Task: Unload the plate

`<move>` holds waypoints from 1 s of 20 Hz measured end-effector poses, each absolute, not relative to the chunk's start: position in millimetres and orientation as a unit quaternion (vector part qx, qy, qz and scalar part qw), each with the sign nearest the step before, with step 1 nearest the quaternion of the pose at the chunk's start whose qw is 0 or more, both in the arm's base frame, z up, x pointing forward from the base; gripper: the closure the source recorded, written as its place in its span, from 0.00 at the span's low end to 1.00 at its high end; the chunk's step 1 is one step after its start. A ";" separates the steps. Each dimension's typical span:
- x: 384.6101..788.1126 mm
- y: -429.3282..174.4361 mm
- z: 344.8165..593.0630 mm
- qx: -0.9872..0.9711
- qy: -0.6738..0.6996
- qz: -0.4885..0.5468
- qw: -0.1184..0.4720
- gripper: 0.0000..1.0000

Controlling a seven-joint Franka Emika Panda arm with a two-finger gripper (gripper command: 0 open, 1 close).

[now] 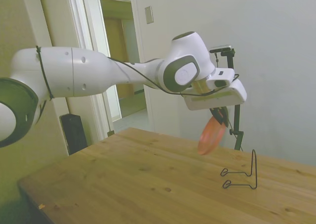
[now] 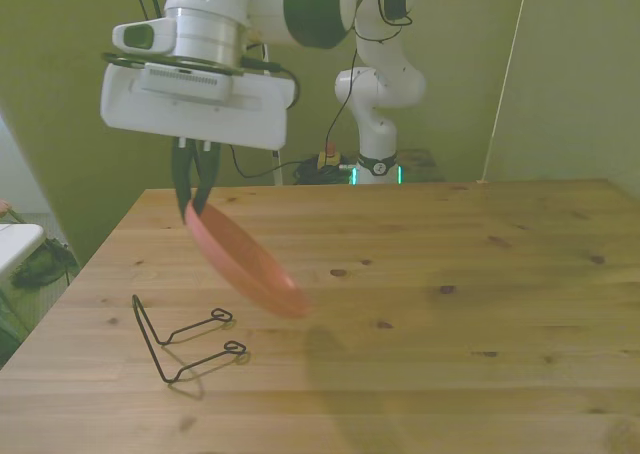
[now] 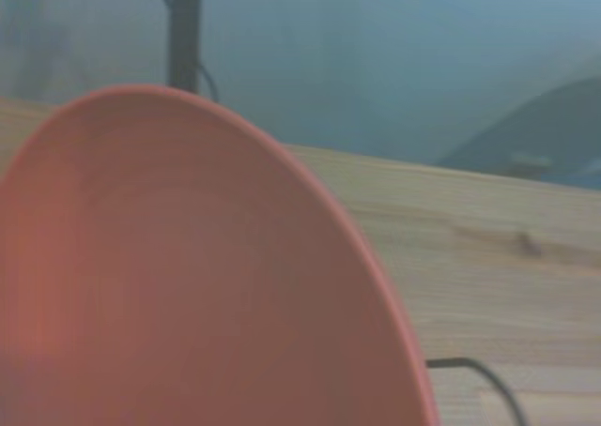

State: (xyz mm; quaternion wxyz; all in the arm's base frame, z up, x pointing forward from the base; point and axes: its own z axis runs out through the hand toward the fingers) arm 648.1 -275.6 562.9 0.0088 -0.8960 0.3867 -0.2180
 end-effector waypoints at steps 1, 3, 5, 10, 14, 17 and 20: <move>651.3 -262.3 557.3 -0.892 0.401 -0.208 0.025 1.00; 661.7 -235.8 535.8 -0.882 0.430 -0.184 0.058 1.00; 674.0 -213.2 508.9 -0.869 0.460 -0.157 0.090 1.00; 701.7 -190.8 438.1 -0.826 0.533 -0.090 0.159 1.00; 708.4 -197.2 394.5 -0.786 0.587 -0.042 0.189 0.00; 705.9 -202.1 383.5 -0.781 0.596 -0.024 0.186 0.00; 703.8 -203.0 382.8 -0.782 0.595 -0.013 0.184 0.00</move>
